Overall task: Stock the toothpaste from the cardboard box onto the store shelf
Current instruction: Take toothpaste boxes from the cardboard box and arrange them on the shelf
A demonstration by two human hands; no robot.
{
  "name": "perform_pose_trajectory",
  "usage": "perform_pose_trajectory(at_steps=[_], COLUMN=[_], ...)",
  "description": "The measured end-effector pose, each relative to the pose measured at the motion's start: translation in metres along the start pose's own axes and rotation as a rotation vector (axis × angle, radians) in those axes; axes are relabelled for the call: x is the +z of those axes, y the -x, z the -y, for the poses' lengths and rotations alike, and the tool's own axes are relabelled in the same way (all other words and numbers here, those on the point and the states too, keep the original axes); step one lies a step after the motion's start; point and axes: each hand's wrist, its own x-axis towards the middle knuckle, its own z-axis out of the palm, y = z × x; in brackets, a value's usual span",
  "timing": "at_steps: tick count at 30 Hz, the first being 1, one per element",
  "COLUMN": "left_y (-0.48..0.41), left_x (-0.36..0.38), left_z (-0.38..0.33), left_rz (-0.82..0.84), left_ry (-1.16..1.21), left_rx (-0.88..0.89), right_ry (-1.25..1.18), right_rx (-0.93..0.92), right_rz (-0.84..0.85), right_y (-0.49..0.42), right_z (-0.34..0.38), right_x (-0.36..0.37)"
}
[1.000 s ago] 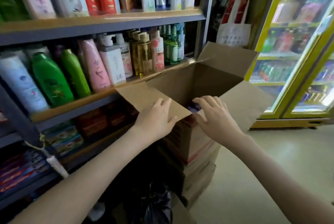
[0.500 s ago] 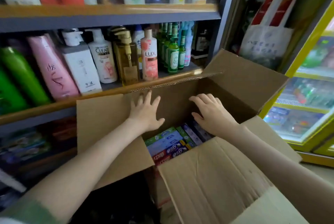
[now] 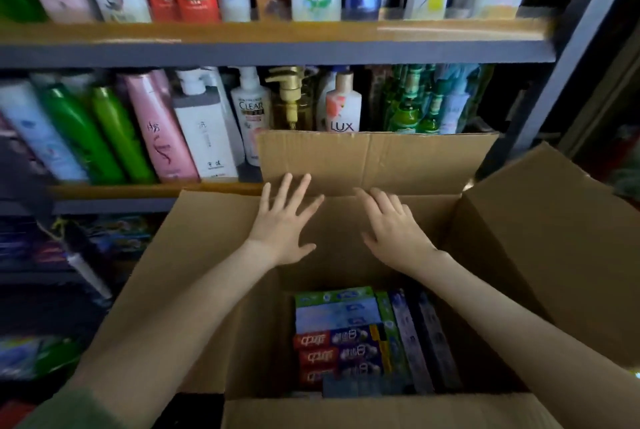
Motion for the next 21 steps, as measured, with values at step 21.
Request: perform_pose_trajectory(at_steps=[21], left_y=[-0.011], left_x=[0.038], left_z=[-0.003], left_rz=[0.188], left_ry=[-0.292], left_rx=[-0.012], right_ry=[0.170], right_rx=[-0.142], right_rz=[0.184], right_y=[0.004], right_z=[-0.032], right_x=[0.114])
